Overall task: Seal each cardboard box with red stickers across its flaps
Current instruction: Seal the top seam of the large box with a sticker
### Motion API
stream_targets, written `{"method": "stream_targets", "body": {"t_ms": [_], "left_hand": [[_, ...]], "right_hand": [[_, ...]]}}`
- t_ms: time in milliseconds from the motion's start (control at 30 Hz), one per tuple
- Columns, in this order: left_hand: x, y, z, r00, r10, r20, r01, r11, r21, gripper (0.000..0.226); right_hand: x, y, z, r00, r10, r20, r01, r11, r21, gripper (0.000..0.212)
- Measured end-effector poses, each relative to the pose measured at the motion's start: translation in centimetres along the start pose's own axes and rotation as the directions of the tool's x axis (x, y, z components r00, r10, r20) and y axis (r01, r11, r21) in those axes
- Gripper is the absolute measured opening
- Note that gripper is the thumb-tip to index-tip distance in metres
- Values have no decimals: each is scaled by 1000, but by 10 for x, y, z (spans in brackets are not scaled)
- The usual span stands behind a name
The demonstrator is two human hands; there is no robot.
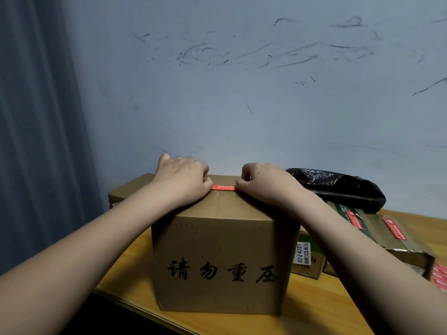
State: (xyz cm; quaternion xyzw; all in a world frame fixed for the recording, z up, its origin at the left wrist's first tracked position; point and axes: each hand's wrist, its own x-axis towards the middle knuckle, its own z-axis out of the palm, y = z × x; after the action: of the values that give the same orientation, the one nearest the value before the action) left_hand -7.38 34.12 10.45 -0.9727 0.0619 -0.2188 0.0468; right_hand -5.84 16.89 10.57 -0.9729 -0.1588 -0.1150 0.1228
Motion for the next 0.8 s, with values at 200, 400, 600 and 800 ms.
{"method": "stream_targets", "body": {"t_ms": [200, 400, 600, 800], "left_hand": [[1, 0, 1, 1000, -10, 4, 10, 1000, -4, 24], [-1, 0, 1, 1000, -26, 2, 26, 1000, -2, 24], [-2, 2, -2, 999, -53, 15, 52, 998, 39, 28], [-2, -7, -2, 993, -105, 58, 104, 995, 5, 31]], "right_hand": [[-3, -2, 2, 998, -33, -58, 28, 996, -82, 20], [-4, -4, 5, 989, -75, -124, 52, 983, -175, 19], [-4, -4, 5, 988, -70, -141, 38, 975, -221, 21], [-5, 2, 5, 985, -65, -161, 31, 979, -202, 19]]}}
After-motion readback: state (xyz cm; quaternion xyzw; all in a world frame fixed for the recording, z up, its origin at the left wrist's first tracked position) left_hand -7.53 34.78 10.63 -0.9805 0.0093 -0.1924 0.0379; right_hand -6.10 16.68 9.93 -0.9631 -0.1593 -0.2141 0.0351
